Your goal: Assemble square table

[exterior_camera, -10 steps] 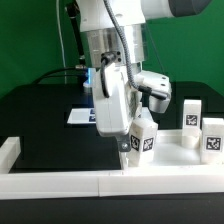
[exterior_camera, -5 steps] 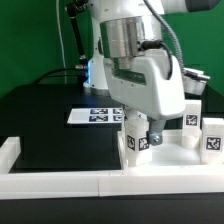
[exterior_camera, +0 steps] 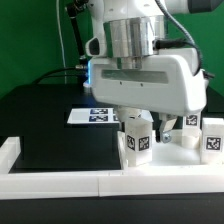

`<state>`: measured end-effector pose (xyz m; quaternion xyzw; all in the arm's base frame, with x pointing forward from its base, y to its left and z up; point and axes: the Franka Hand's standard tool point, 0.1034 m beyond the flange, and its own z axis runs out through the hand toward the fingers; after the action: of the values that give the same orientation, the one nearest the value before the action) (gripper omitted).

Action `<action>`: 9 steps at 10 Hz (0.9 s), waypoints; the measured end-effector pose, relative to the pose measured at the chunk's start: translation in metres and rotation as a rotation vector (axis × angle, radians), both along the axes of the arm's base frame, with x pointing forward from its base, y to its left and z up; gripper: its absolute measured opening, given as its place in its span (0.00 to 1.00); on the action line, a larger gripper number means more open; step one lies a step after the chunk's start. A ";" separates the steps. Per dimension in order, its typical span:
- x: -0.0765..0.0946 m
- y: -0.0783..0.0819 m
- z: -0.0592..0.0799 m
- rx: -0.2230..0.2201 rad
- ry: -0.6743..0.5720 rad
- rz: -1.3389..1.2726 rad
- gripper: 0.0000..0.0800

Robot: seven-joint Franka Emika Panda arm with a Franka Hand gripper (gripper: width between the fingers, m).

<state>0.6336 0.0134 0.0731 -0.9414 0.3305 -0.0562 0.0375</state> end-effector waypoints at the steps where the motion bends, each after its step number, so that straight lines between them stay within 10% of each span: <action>1: -0.001 -0.004 -0.002 -0.031 -0.022 0.142 0.81; 9: -0.006 -0.014 0.004 -0.165 -0.017 0.901 0.81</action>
Offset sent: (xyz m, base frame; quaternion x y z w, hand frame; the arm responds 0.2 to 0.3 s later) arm 0.0000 0.0000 0.0000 0.0000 0.0000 -0.1296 0.9916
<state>0.6278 -0.0002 0.0772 -0.9906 -0.1179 -0.0680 -0.0143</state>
